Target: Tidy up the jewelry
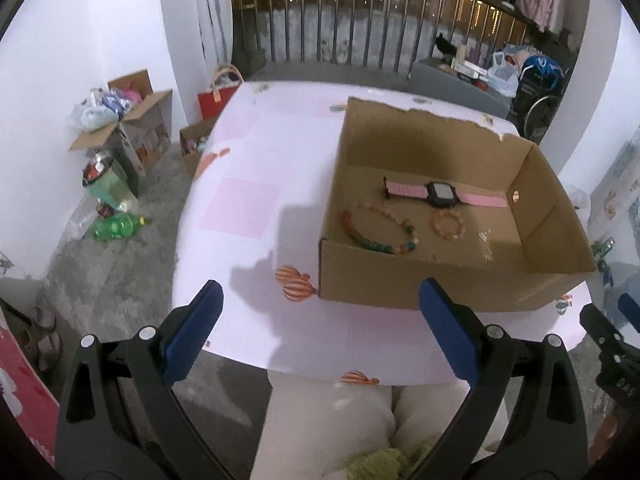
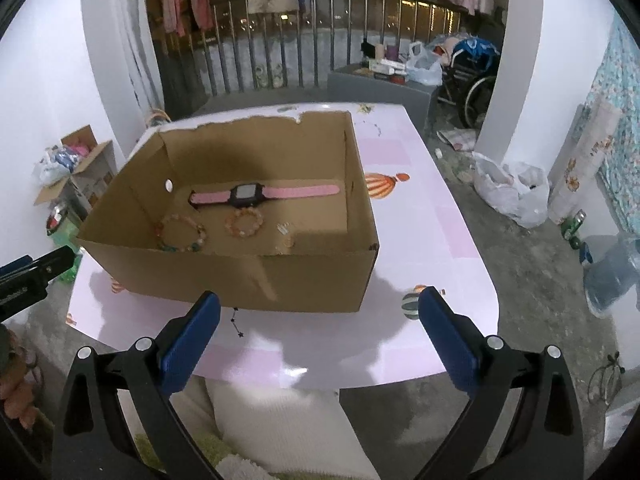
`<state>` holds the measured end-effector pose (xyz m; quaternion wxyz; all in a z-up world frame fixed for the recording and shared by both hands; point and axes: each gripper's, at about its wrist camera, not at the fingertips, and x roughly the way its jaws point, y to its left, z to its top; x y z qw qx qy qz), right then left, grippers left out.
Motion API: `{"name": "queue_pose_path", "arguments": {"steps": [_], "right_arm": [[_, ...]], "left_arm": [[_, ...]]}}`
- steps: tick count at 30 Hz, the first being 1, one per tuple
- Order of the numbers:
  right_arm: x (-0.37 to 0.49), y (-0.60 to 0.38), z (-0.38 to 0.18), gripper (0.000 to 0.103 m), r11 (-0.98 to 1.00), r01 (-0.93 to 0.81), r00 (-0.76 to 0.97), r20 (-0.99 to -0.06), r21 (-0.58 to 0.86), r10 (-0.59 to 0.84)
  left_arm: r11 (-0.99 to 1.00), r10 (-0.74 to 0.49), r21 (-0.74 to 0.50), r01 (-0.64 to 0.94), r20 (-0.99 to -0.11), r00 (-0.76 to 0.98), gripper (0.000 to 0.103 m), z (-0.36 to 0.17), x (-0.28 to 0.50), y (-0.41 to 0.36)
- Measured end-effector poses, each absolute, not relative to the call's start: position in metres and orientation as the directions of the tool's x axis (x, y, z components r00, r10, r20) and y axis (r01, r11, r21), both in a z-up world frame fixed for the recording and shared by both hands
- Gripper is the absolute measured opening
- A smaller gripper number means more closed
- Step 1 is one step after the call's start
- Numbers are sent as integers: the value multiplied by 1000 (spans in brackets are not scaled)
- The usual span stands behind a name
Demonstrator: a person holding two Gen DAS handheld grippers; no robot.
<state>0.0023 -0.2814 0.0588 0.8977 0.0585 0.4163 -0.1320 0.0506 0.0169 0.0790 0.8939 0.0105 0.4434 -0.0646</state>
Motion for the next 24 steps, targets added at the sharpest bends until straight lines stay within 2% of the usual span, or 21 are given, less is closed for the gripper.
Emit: {"name": "queue_pose_path", "arguments": {"steps": [11, 24], "right_arm": [[11, -287, 51, 96, 954, 298, 580, -797, 18, -166], [18, -292, 50, 96, 947, 322, 561, -807, 4, -187]], "left_arm": [[991, -77, -7, 132, -846, 527, 95, 66, 58, 8], [992, -23, 45, 119, -855, 517, 95, 59, 64, 16]]}}
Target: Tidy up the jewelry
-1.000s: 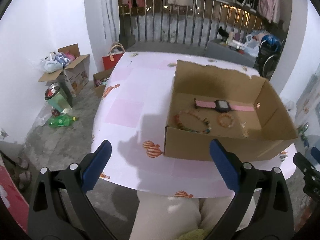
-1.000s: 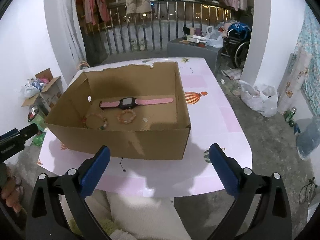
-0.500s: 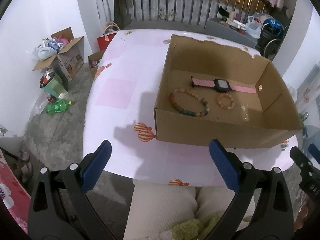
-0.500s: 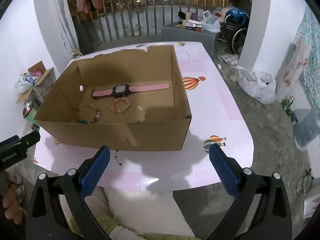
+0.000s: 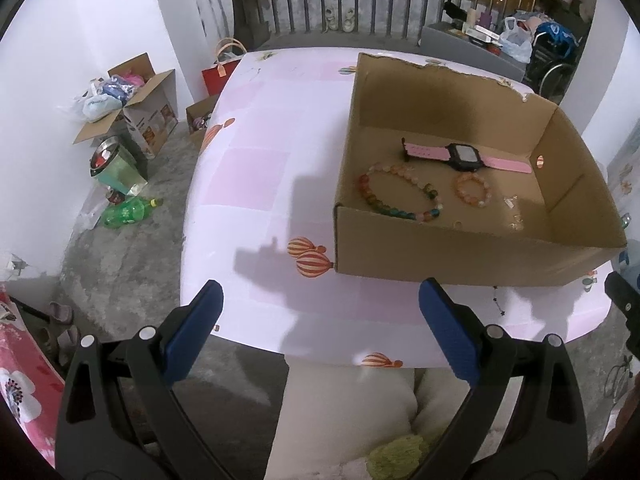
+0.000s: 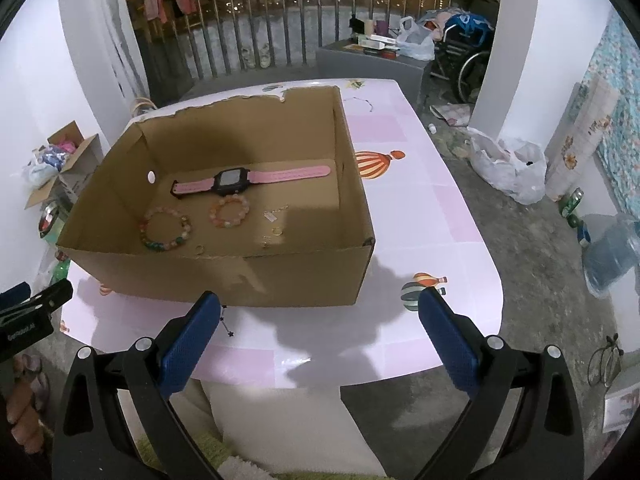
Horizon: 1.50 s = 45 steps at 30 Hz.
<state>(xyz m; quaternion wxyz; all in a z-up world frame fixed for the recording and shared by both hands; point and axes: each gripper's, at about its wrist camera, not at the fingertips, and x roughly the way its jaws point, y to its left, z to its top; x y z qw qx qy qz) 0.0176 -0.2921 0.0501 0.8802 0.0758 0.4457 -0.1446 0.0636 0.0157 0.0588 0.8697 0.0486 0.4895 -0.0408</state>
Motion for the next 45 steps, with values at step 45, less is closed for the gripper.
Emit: {"name": "queue_pose_path", "arguments": {"steps": [45], "right_arm": [[24, -302, 45, 96, 944, 331, 538, -818, -17, -203]], "left_arm": [[987, -62, 19, 157, -868, 492, 95, 52, 67, 10]]}}
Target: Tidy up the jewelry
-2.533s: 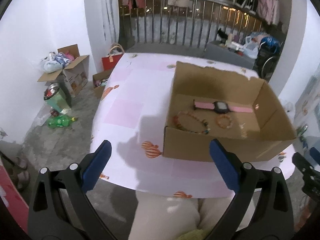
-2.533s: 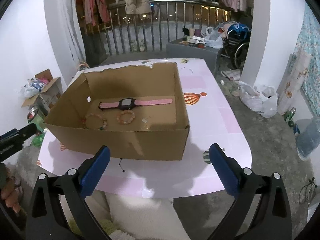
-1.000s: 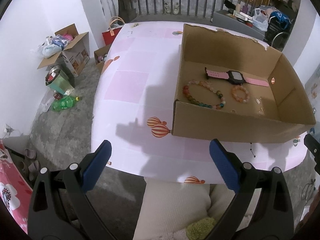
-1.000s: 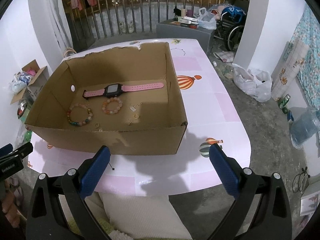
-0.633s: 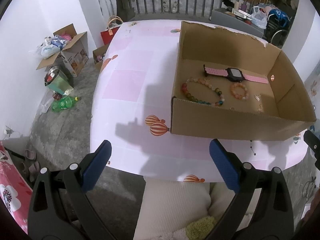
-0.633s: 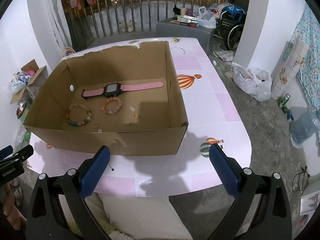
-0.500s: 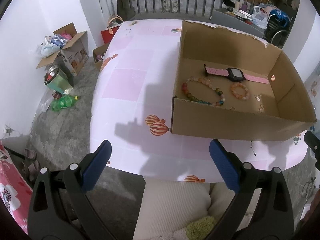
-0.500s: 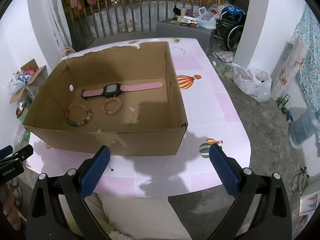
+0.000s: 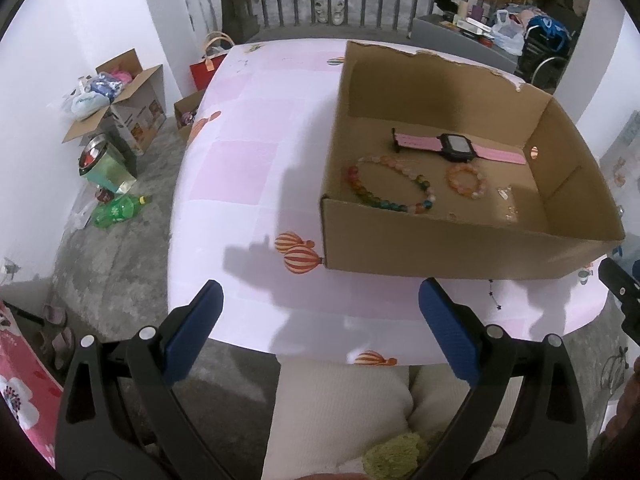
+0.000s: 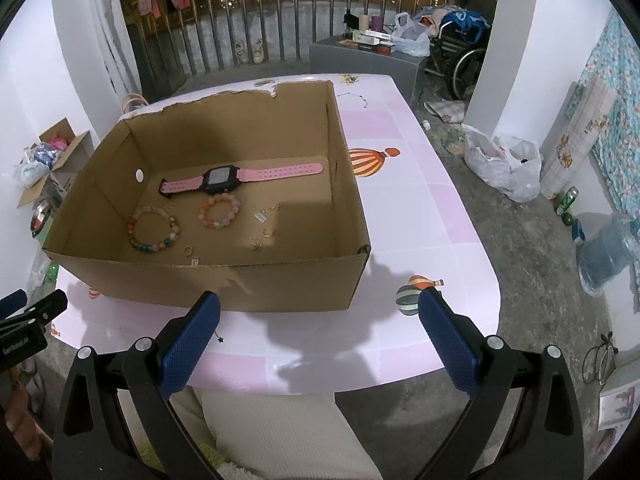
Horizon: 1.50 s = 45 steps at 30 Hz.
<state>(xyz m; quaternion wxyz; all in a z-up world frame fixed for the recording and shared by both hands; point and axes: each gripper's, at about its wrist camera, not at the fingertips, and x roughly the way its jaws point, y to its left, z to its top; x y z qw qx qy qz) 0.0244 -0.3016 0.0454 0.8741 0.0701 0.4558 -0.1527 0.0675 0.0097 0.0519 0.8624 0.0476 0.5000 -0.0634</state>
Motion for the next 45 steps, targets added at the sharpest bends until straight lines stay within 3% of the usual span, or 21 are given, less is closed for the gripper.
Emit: {"name": "queue_pose_path", "arguments": {"steps": [45], "right_arm": [[24, -306, 47, 96, 938, 346, 535, -818, -18, -213]], "left_arm": [[979, -99, 5, 202, -861, 498, 95, 57, 66, -3]]}}
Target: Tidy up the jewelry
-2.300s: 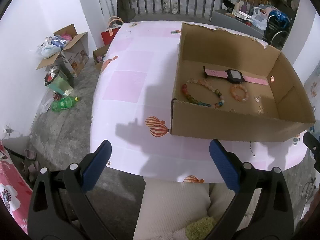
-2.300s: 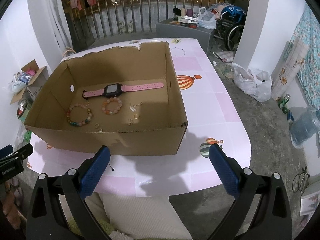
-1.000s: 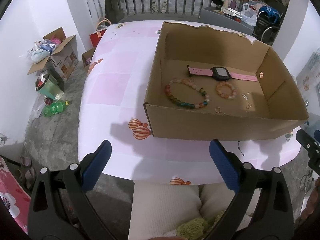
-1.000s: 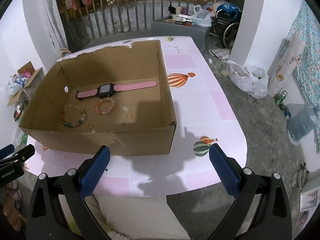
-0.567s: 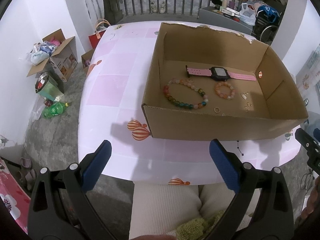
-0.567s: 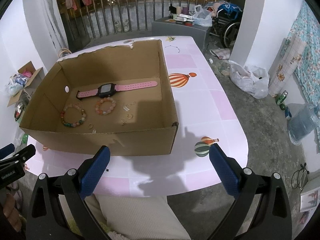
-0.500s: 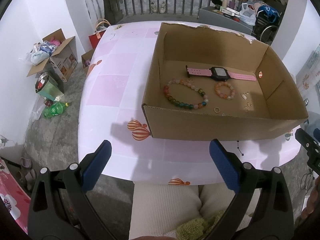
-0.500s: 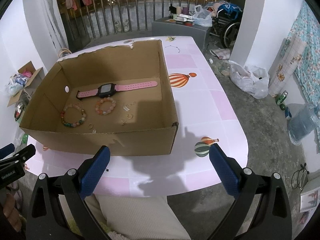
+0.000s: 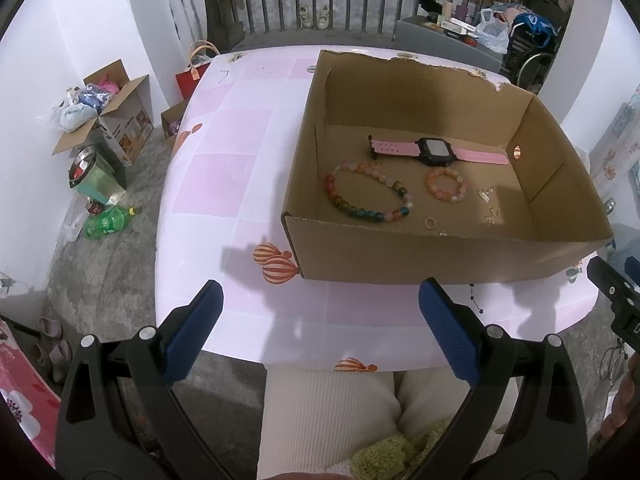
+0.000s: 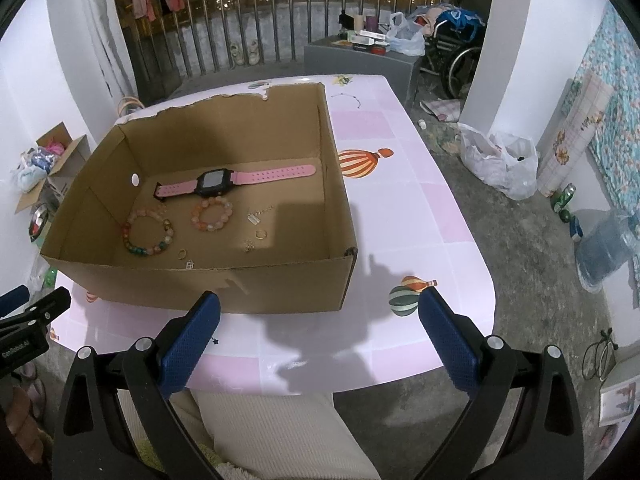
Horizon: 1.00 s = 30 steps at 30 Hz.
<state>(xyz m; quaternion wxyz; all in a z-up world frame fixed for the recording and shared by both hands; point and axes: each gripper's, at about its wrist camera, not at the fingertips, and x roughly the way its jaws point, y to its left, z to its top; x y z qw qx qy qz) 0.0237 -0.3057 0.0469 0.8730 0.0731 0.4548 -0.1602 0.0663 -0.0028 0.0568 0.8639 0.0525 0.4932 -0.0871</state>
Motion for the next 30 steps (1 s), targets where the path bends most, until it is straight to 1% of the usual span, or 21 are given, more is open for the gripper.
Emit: {"name": "queue_pose_path", "arguments": {"steps": [30], "right_arm": [[24, -306, 48, 96, 938, 346, 537, -816, -20, -216]], "left_arm": [[979, -98, 9, 203, -854, 511, 95, 60, 66, -4]]}}
